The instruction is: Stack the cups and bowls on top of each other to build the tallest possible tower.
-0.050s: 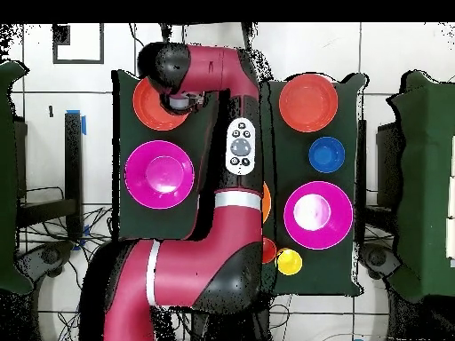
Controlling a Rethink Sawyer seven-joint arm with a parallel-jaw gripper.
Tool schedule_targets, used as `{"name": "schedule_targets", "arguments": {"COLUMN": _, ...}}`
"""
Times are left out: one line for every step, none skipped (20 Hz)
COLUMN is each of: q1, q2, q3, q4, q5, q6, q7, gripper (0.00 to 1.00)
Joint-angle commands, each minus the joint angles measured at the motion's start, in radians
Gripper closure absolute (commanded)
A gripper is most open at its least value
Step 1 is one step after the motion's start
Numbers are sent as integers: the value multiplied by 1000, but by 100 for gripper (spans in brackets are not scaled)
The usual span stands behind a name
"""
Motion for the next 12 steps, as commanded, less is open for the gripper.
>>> {"name": "schedule_targets", "arguments": {"q1": 1, "q2": -115, "q3": 12, "q4": 270, "q5": -16, "q6": 105, "q7": 27, "gripper": 0}}
{"name": "schedule_targets", "arguments": {"q1": -3, "q2": -127, "q3": 8, "q4": 289, "q5": -22, "q6": 107, "q7": 9, "gripper": 0}}
{"name": "schedule_targets", "arguments": {"q1": -9, "q2": -132, "q3": 5, "q4": 296, "q5": -29, "q6": 109, "q7": -13, "gripper": 0}}
{"name": "schedule_targets", "arguments": {"q1": -15, "q2": -143, "q3": 3, "q4": 313, "q5": -36, "q6": 108, "q7": -37, "gripper": 0}}
{"name": "schedule_targets", "arguments": {"q1": -23, "q2": -146, "q3": 2, "q4": 322, "q5": -44, "q6": 103, "q7": -56, "gripper": 0}}
{"name": "schedule_targets", "arguments": {"q1": -31, "q2": -156, "q3": 2, "q4": 341, "q5": -50, "q6": 91, "q7": -78, "gripper": 0}}
{"name": "schedule_targets", "arguments": {"q1": -40, "q2": -167, "q3": 3, "q4": 360, "q5": -55, "q6": 79, "q7": -100, "gripper": 0}}
{"name": "schedule_targets", "arguments": {"q1": -49, "q2": -177, "q3": 5, "q4": 379, "q5": -62, "q6": 66, "q7": -125, "gripper": 0}}
{"name": "schedule_targets", "arguments": {"q1": -57, "q2": -191, "q3": 6, "q4": 404, "q5": -69, "q6": 48, "q7": -148, "gripper": 0}}
{"name": "schedule_targets", "arguments": {"q1": -65, "q2": -199, "q3": 6, "q4": 421, "q5": -76, "q6": 34, "q7": -168, "gripper": 0}}
{"name": "schedule_targets", "arguments": {"q1": -72, "q2": -212, "q3": 6, "q4": 444, "q5": -83, "q6": 16, "q7": -186, "gripper": 0}}
{"name": "schedule_targets", "arguments": {"q1": -78, "q2": -222, "q3": 7, "q4": 458, "q5": -90, "q6": 7, "q7": -205, "gripper": 0}}
